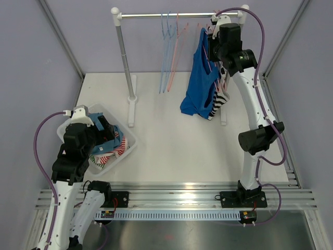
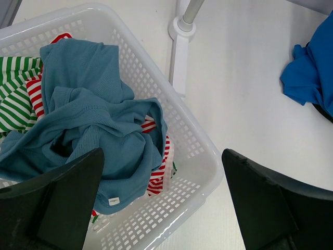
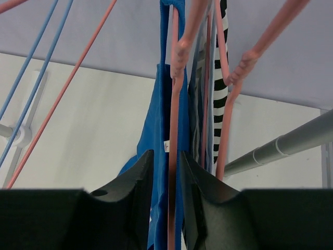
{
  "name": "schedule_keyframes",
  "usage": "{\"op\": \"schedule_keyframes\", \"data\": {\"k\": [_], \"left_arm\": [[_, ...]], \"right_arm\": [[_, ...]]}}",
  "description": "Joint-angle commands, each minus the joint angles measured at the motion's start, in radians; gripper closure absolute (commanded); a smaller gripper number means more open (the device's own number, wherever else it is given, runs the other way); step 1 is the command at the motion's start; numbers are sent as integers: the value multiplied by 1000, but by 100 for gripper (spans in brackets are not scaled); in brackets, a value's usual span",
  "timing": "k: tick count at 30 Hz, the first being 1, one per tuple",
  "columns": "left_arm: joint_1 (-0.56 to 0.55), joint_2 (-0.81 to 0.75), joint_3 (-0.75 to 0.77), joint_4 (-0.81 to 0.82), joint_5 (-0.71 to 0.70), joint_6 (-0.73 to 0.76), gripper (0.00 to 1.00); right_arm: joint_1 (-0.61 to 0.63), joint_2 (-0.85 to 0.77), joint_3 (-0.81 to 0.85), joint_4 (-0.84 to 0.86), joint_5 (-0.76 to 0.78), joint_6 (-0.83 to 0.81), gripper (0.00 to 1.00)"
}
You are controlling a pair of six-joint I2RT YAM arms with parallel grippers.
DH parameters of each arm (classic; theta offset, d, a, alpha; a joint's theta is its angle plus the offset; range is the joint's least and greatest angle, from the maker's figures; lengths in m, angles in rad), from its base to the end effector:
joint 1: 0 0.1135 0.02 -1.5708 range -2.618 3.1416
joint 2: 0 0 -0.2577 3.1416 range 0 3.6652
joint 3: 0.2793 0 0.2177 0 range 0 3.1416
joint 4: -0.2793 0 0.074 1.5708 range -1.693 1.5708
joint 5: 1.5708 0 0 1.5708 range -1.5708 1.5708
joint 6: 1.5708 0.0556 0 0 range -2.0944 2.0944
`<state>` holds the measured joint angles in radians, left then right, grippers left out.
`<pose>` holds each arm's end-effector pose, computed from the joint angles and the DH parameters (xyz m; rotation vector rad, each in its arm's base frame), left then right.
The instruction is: Remove the tank top from the hanger
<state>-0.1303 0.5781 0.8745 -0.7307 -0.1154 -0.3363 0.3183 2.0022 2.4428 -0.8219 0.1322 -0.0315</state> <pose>0.1040 -0.0072 0.3185 -0.2797 1.9871 -0.1833 0.3929 0.1217 0.4431 -0.2529 1.9326 0.0607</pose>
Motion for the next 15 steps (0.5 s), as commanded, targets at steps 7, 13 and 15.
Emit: {"op": "schedule_keyframes", "data": {"k": [7,13,15], "left_arm": [[-3,3,-8,51,28,19,1],[-3,3,-6,51,29,20,1],[-3,3,-6,51,29,19,1]], "right_arm": [[7,1,61,-3,-8,4,89],[7,-40,82,3,-52,58,100],[7,-65,85,13,-66,71,100]]}}
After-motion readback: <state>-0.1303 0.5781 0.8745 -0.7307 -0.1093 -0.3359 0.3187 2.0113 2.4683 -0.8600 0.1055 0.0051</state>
